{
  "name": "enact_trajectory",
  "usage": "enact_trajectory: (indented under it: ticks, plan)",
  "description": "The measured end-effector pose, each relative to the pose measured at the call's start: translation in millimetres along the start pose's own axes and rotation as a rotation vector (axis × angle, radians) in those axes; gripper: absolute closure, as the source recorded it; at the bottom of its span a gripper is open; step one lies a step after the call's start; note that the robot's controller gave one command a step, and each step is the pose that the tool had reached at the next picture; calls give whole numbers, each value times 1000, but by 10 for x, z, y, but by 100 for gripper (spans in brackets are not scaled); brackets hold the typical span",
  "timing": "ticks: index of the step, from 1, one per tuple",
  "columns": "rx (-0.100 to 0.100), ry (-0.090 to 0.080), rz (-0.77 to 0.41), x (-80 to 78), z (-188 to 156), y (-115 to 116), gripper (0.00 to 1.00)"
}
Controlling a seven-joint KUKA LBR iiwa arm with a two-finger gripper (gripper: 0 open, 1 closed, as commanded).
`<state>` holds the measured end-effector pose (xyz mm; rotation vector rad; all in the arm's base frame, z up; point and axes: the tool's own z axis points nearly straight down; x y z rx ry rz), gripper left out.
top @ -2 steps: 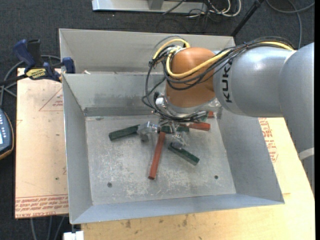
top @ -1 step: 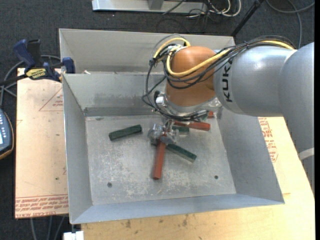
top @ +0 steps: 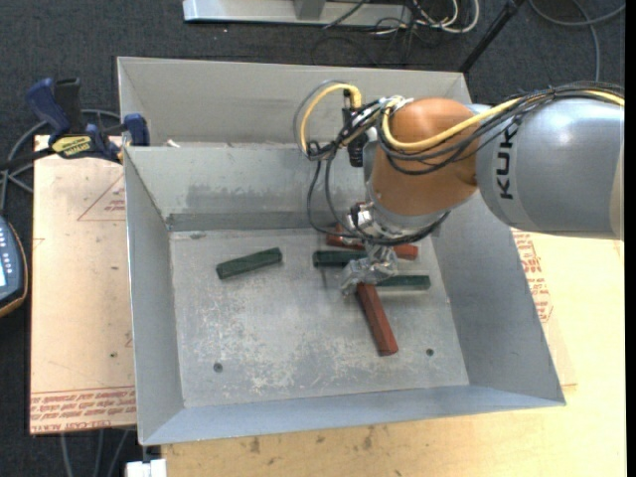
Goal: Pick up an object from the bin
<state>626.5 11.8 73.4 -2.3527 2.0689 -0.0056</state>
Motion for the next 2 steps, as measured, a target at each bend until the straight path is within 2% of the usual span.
enact_trajectory:
  ticks: [1,2]
  plan:
    - [-1,2,-50,-51,-1138,223,100]
    - [1,2,-45,-71,-1973,278,100]
